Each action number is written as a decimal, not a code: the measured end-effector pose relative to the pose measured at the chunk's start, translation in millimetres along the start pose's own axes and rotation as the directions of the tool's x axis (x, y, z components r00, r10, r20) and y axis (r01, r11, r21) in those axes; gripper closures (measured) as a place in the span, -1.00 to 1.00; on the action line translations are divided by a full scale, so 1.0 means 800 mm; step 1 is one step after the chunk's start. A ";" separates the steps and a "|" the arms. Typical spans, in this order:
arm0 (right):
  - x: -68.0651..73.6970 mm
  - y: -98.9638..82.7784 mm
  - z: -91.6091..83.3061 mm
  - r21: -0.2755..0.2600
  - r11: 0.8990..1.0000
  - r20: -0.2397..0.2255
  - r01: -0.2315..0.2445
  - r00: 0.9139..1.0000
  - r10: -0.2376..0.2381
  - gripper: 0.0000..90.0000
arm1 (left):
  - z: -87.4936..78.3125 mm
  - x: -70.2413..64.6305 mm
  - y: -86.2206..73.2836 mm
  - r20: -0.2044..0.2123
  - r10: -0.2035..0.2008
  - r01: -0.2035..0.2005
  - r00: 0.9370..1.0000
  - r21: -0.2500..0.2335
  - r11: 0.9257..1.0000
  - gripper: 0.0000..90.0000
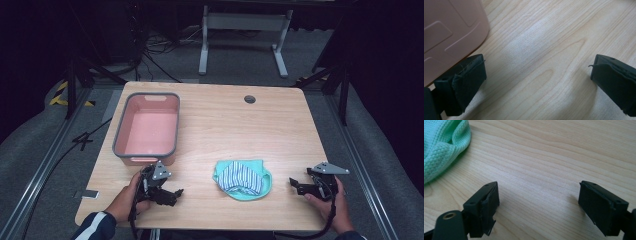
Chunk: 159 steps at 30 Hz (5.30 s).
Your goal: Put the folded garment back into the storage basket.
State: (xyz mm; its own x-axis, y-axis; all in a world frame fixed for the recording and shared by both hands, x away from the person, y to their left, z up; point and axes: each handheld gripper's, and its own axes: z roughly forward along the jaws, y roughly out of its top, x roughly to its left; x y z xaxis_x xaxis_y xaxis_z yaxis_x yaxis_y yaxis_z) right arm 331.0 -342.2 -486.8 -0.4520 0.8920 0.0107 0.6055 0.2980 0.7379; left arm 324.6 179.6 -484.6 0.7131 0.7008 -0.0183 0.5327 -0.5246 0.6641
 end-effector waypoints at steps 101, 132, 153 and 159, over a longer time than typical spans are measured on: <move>0.127 0.072 0.031 0.008 0.990 -0.203 0.143 0.969 -0.139 0.83 | 0.087 -0.067 0.134 0.280 0.263 -0.260 0.923 -0.048 0.964 0.78; 0.131 0.147 -0.010 -0.122 0.978 -0.150 0.172 0.970 -0.189 0.83 | 0.027 -0.044 0.200 0.176 0.322 -0.305 0.930 -0.115 0.945 0.78; 0.181 0.244 0.000 -0.199 0.949 -0.156 0.243 0.949 -0.275 0.83 | -0.061 0.019 0.207 0.044 0.271 -0.257 0.962 -0.203 0.945 0.78; 0.197 0.263 0.008 -0.215 0.942 -0.174 0.256 0.939 -0.295 0.83 | -0.080 0.034 0.199 0.011 0.233 -0.226 0.972 -0.202 0.953 0.78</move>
State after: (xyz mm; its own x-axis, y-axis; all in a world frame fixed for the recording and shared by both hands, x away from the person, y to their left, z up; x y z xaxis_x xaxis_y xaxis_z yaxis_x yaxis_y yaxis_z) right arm 391.4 -137.1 -334.5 -0.7177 0.6905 -0.0902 0.3135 0.4361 0.8435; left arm 399.6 146.0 -331.9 0.8224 0.5540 0.1290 0.2544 -0.5611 0.7877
